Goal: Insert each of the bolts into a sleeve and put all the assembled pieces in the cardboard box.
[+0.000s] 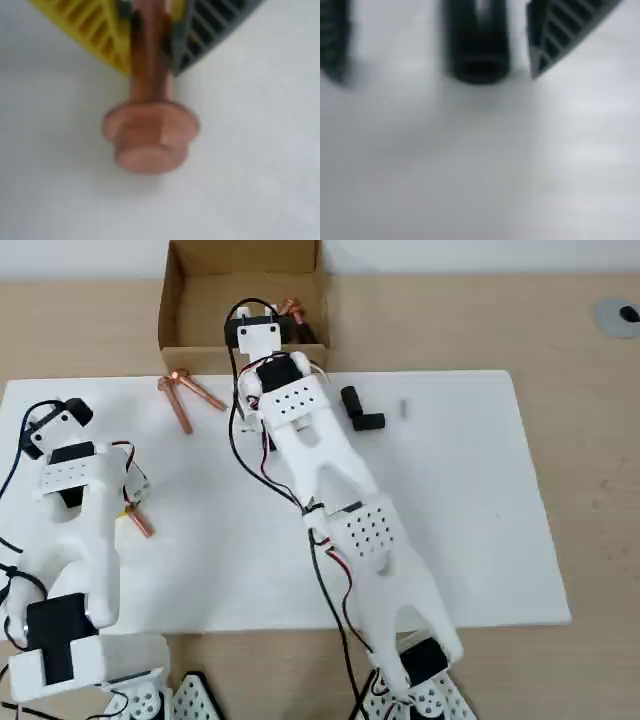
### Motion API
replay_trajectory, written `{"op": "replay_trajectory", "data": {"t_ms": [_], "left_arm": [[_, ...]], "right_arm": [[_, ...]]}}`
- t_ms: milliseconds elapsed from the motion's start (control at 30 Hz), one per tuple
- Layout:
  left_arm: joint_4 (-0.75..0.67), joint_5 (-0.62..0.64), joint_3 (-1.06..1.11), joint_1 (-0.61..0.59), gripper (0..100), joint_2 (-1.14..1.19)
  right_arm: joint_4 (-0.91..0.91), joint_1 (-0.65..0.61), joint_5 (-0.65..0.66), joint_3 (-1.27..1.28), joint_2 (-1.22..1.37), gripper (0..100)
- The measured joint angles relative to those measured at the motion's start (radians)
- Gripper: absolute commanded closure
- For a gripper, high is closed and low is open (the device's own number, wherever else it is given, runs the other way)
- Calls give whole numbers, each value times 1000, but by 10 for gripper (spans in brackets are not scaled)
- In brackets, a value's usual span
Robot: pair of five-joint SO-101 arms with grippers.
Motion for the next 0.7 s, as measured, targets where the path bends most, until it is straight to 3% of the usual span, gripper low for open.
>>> {"op": "replay_trajectory", "data": {"t_ms": [467, 700], "left_arm": [[0, 0, 0, 0, 990, 0], [0, 0, 0, 0, 990, 0]], "right_arm": [[89, 20, 78, -103, 46, 913], [181, 8, 127, -150, 48, 729]]}}
